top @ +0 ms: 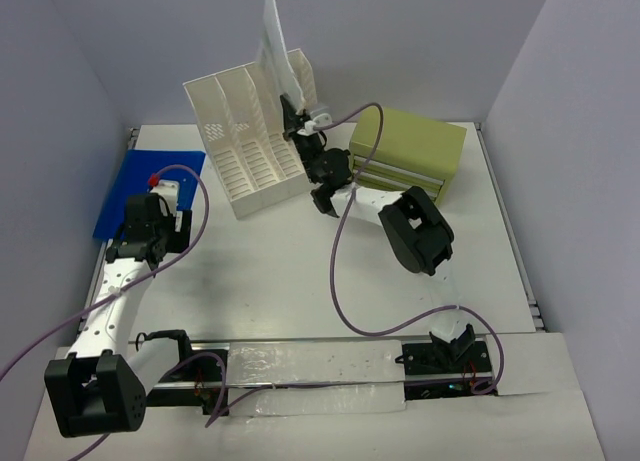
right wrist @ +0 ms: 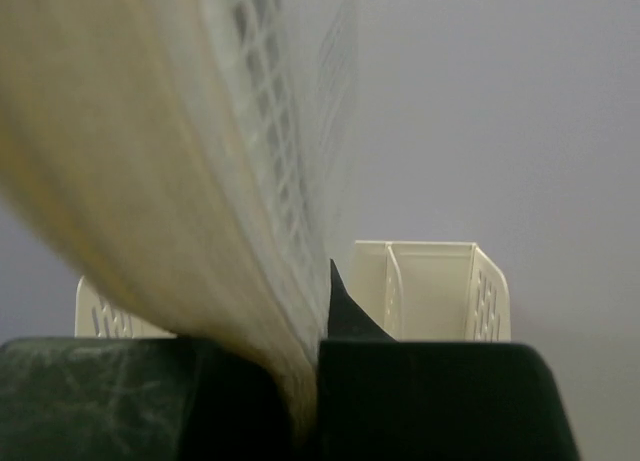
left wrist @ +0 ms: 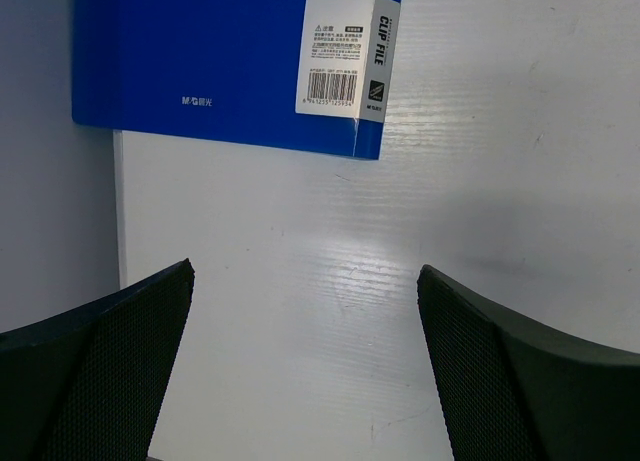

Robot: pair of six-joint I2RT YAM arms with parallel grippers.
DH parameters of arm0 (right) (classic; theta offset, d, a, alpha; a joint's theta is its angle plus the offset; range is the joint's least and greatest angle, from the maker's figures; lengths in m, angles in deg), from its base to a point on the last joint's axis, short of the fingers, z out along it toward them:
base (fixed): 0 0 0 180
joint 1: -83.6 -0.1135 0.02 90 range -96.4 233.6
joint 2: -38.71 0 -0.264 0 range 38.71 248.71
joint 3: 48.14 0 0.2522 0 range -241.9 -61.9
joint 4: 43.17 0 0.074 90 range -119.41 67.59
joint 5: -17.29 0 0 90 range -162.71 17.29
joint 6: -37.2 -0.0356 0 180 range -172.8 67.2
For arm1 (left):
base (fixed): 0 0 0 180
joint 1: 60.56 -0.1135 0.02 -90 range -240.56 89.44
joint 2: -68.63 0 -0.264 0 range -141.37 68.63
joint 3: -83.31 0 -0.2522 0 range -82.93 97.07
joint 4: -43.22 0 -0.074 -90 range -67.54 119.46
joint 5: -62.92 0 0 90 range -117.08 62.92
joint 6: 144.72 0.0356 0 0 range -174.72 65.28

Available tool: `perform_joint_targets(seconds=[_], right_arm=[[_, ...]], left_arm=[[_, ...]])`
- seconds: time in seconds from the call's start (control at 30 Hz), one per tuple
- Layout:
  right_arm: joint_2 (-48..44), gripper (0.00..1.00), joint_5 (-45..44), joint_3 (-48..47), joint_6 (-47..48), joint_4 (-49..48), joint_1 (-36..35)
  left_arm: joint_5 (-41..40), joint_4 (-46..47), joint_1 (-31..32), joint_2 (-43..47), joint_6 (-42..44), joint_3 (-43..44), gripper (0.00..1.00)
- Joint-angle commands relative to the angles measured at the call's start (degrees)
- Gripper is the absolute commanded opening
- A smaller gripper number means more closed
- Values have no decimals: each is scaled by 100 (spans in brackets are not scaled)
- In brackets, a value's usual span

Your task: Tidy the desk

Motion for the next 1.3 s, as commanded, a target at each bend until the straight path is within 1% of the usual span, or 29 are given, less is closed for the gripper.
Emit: perform_joint_targets(seconds=[0.0, 0.37, 0.5, 0.53, 0.57, 0.6, 0.63, 0.67, 0.7, 0.77, 0.8, 0.83, 0.93, 0.97, 1.0, 1.1, 1.17, 1.23, 1.27], right_arm=[[131, 0, -114, 469, -53, 98, 5], [285, 0, -193, 852, -66, -56, 5], [410, 0, -396, 785, -28, 35, -3], [417, 3, -468, 783, -51, 40, -4], [417, 11, -517, 790, -85, 47, -4], [393, 28, -517, 820, -111, 69, -4], [361, 43, -497, 853, -124, 97, -4], [322, 49, -461, 877, -109, 157, -7], [256, 53, -433, 891, -79, 240, -19], [99, 64, -461, 957, -42, 340, -52], [-3, 67, -499, 1001, -48, 391, -65], [-145, 71, -581, 1069, -63, 429, -73], [-458, 72, -832, 1229, -126, 568, -122], [-659, 72, -1012, 1381, -155, 599, -165], [-909, 72, -1141, 1508, -162, 637, -230], [-1421, 72, -1477, 2086, 1, 673, -477], [-1625, 72, -1631, 2324, 134, 656, -631], [-1851, 73, -1805, 2534, 274, 638, -827], [-1907, 73, -1826, 2683, 390, 639, -988]], left_arm=[[123, 161, -60, 61, 24, 58, 99], [124, 179, -86, 109, 68, 1, 99], [117, 176, -94, 119, 85, -17, 99], [123, 178, -95, 111, 85, -17, 99], [131, 178, -95, 109, 85, -17, 99], [157, 188, -100, 104, 85, -22, 99], [183, 196, -104, 94, 89, -29, 99], [204, 202, -104, 76, 101, -37, 99], [233, 223, -104, 56, 124, -53, 99], [278, 266, -104, -99, 275, -74, 99], [291, 266, -104, -214, 339, -61, 99], [321, 252, -111, -400, 399, 13, 99], [567, 229, -106, -769, 474, 219, 99], [568, 288, -110, -1032, 519, 339, 99], [500, 430, -113, -1260, 553, 467, 99], [-116, 774, -118, -2105, 551, 645, 99], [-312, 934, -166, -2280, 592, 624, 99], [-276, 1065, -287, -2353, 630, 496, 99], [-208, 1156, -401, -2405, 633, 420, 97]])
